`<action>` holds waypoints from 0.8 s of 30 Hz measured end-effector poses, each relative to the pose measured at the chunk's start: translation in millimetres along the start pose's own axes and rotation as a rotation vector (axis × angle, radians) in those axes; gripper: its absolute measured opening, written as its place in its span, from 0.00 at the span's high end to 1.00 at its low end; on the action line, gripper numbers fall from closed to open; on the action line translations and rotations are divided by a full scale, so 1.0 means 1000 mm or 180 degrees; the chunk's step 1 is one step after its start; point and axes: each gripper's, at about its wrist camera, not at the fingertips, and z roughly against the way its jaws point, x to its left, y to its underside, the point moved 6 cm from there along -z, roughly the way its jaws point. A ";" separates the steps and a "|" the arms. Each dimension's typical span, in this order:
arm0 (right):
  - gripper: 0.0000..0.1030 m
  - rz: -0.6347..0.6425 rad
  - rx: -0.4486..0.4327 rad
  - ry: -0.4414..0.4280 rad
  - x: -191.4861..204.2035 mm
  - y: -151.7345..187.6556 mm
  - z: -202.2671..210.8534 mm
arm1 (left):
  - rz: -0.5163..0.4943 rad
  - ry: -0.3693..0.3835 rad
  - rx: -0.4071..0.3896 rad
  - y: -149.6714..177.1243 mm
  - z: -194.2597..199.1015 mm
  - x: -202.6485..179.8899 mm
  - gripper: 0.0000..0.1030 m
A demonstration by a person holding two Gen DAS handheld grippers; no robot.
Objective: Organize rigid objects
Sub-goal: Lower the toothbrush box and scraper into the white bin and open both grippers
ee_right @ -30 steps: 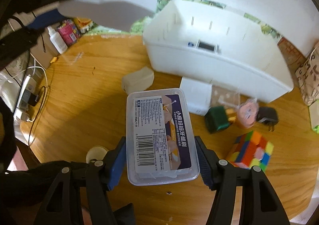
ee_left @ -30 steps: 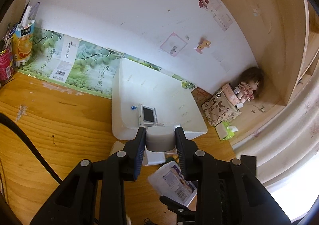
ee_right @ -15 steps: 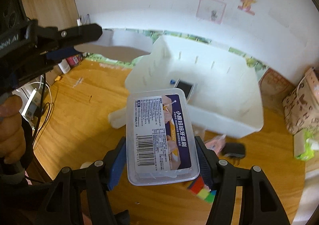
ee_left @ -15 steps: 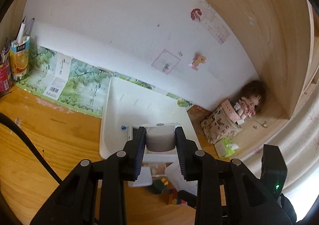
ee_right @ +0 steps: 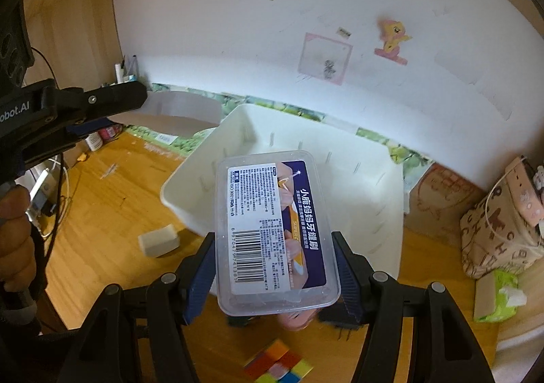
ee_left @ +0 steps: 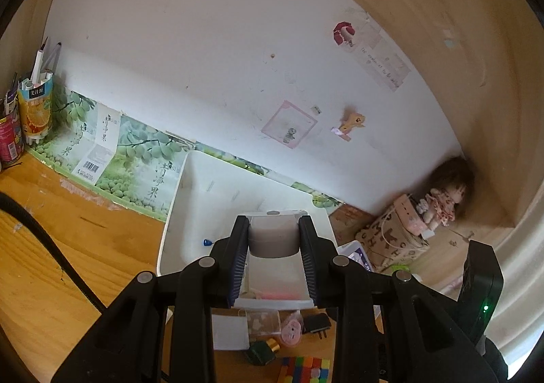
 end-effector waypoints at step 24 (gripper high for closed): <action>0.37 -0.0065 -0.0303 -0.0357 -0.063 0.014 -0.087 | 0.0134 -0.0908 0.0441 0.029 -0.097 0.015 0.67</action>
